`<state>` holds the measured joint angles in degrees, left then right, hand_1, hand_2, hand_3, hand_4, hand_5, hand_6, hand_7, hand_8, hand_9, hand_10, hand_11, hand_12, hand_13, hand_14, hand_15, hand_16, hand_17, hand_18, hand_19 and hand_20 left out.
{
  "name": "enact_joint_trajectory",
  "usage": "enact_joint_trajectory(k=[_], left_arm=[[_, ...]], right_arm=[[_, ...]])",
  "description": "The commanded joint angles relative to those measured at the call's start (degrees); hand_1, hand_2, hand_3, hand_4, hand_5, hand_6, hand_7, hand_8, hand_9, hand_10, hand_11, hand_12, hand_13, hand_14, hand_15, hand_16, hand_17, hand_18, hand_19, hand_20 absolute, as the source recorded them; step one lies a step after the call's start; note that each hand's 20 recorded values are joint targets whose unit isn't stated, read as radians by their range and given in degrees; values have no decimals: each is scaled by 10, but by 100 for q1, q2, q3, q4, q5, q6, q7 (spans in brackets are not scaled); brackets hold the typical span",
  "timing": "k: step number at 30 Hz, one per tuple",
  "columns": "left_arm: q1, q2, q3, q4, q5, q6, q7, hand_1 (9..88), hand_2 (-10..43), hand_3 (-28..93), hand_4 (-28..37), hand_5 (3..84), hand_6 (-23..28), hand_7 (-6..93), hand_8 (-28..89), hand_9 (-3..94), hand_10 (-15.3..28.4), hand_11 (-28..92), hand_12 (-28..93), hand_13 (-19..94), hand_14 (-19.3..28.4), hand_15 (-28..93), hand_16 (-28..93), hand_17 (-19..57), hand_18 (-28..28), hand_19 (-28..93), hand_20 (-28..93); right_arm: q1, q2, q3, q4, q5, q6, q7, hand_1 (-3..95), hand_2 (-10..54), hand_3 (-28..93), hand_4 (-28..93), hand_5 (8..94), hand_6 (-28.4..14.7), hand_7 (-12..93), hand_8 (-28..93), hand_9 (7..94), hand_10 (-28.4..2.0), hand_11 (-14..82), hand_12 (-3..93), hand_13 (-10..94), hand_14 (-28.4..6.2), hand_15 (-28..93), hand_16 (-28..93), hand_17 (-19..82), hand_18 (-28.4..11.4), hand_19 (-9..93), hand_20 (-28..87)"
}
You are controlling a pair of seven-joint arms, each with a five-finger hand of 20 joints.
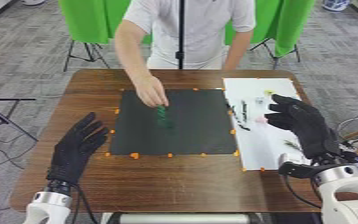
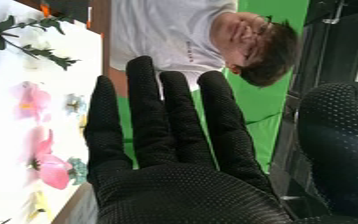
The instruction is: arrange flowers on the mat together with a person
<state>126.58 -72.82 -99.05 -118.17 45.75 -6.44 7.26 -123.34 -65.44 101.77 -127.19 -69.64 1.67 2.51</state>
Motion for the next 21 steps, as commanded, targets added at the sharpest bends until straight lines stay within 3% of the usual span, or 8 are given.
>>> enact_joint_trajectory(k=[1,21], left_arm=[[92,64,-4,35,-34,16,-8,268,18,712,-247,314,26,205,-100,269,122,225,177,250,145,300,4,-83,224,459,104],[114,22,23,22,-31,18,11,268,19,711,-247,314,26,204,-100,270,122,225,177,250,146,302,4,-83,224,460,104]], right_arm=[[-16,-23,6,13,-51,36,0,124,111,864,-240,394,-50,199,-113,393,-158,167,219,358,-141,319,192,73,-232,482,252],[39,-43,-7,27,-59,6,13,125,112,864,-240,394,-50,199,-113,393,-158,167,220,358,-140,319,192,73,-232,482,252]])
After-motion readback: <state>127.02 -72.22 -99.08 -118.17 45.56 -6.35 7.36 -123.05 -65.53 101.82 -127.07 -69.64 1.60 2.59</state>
